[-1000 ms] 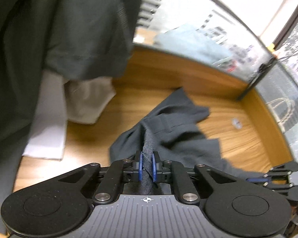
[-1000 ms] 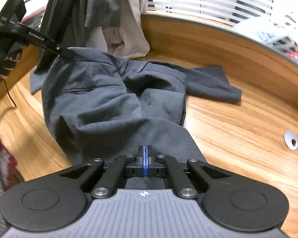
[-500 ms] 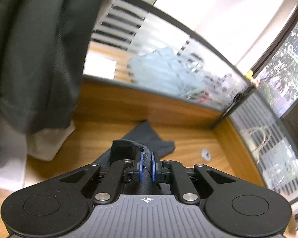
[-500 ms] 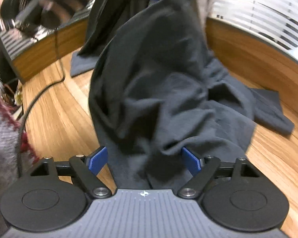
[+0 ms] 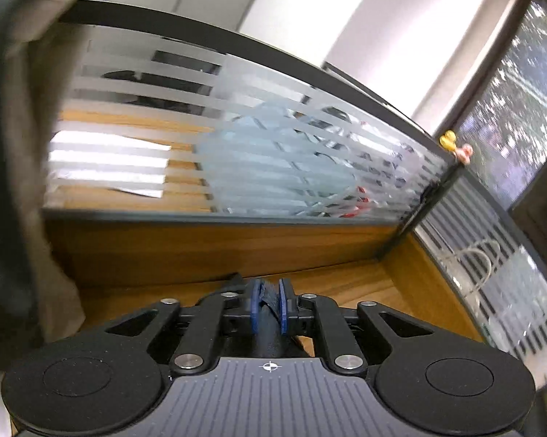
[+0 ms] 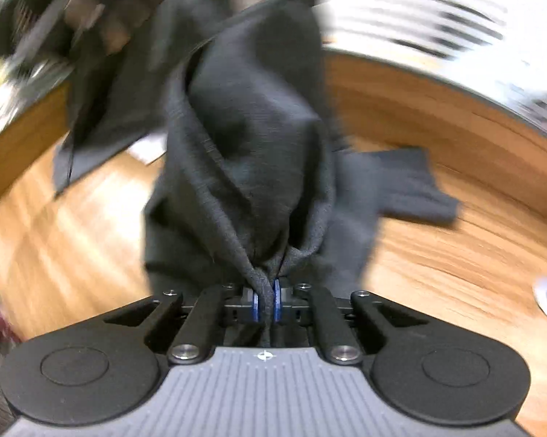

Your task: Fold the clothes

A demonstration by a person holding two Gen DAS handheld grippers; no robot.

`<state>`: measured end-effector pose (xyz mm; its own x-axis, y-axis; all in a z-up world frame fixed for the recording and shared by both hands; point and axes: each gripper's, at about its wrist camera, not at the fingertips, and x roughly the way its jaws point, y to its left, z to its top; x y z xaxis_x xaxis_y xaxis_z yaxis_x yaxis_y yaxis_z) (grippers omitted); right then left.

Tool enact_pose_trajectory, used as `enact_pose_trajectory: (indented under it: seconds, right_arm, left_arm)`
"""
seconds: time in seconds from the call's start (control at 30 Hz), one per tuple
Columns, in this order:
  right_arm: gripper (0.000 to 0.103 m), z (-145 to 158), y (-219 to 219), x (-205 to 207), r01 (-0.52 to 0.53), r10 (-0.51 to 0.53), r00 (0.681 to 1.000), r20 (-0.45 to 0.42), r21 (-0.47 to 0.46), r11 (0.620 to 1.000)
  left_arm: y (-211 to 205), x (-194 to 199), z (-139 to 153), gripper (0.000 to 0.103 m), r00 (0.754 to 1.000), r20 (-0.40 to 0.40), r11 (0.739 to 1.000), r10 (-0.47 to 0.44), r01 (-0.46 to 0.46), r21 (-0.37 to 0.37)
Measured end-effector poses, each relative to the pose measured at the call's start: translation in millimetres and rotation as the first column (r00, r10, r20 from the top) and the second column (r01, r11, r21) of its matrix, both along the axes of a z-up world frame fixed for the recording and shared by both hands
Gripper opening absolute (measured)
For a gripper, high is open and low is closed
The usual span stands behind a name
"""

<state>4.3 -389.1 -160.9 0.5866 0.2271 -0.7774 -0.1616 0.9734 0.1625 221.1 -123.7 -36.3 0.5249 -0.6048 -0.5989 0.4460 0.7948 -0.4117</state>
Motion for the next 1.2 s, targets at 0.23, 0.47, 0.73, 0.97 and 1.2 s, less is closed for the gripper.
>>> enact_pose_trajectory:
  seconds: [0.23,0.47,0.73,0.97,1.2]
  right_arm:
    - [0.005,-8,-116,-3,0.371,-0.363,0.926,-0.106,0.07,0.926]
    - [0.006,-58,-190,-25,0.631,-0.62,0.752,-0.223,-0.027,0.775]
    - [0.047,-44,-201,-58,0.705,-0.699,0.687,-0.198,-0.053,0.708]
    - [0.054,-13,-195,-63,0.656,-0.649,0.74,-0.176,-0.024,0.754]
    - [0.058,7,-165,-66,0.601,-0.589,0.792,-0.161,0.035,0.798]
  left_arm:
    - [4,7,-5,0.025,0.999,0.033,1.0,-0.02,0.02,0.002]
    - [37,-16,-47,0.028,0.997,-0.062,0.993,0.045,-0.037,0.116]
    - [39,-42,-111,0.057,0.984,-0.17,0.969,0.058,-0.014,0.245]
    - [-3,-36,-149,0.062,0.98,-0.199,0.959,0.007,0.05,0.279]
    - [-30,-35,-169,0.009,0.973,-0.225,0.934,-0.057,0.132,0.331]
